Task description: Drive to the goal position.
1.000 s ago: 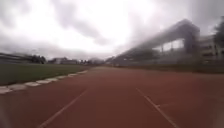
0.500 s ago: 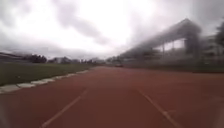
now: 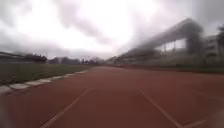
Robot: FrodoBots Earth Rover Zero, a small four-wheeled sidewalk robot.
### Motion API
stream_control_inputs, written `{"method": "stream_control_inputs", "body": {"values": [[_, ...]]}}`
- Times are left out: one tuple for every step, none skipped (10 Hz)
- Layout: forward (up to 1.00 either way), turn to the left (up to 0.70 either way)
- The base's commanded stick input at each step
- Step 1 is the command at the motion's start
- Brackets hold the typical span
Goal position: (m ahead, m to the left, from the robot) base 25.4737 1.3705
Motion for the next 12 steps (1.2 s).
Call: {"method": "stream_control_inputs", "body": {"values": [[0.7,0.0],[0.7,0.0],[0.7,0.0],[0.7,0.0],[0.7,0.0],[0.7,0.0],[0.7,0.0],[0.7,0.0],[0.7,0.0],[0.7,0.0],[0.7,0.0],[0.7,0.0]]}}
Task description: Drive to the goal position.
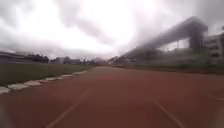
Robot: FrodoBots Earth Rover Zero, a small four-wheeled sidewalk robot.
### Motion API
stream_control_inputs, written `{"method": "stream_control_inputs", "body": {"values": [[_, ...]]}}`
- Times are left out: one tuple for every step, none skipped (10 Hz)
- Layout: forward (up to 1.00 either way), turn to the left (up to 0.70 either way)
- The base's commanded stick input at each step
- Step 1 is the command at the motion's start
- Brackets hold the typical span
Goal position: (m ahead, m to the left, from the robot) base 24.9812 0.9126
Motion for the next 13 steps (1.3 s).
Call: {"method": "stream_control_inputs", "body": {"values": [[0.7,0.0],[0.7,0.0],[0.7,0.0],[0.7,0.0],[0.7,0.0],[0.7,0.0],[0.7,0.0],[0.7,0.0],[0.7,0.0],[0.7,0.0],[0.7,0.0],[0.7,0.0],[0.7,0.0]]}}
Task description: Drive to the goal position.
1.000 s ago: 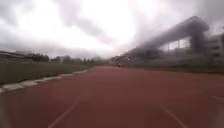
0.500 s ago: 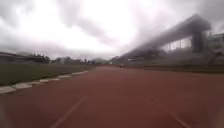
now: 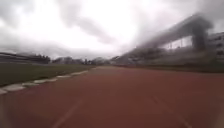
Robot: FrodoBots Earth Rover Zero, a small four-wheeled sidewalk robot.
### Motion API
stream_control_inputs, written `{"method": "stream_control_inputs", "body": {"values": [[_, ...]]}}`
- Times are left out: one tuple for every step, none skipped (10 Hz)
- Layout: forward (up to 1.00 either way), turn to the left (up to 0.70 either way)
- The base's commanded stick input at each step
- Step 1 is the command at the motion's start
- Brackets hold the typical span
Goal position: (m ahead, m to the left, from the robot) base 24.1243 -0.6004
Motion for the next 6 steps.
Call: {"method": "stream_control_inputs", "body": {"values": [[0.7,0.0],[0.7,0.0],[0.7,0.0],[0.7,0.0],[0.7,0.0],[0.7,0.0]]}}
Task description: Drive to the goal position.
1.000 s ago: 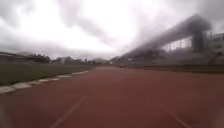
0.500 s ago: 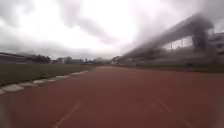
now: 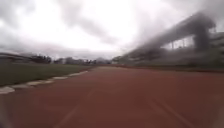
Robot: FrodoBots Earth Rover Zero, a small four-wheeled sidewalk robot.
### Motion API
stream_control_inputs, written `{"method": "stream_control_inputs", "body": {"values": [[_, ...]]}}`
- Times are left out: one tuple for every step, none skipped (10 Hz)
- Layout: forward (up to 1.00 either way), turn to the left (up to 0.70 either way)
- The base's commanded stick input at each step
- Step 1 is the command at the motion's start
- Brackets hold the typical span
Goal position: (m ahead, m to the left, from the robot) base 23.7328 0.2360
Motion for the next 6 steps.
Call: {"method": "stream_control_inputs", "body": {"values": [[0.7,0.0],[0.7,0.0],[0.7,0.0],[0.7,0.0],[0.7,0.0],[0.7,0.0]]}}
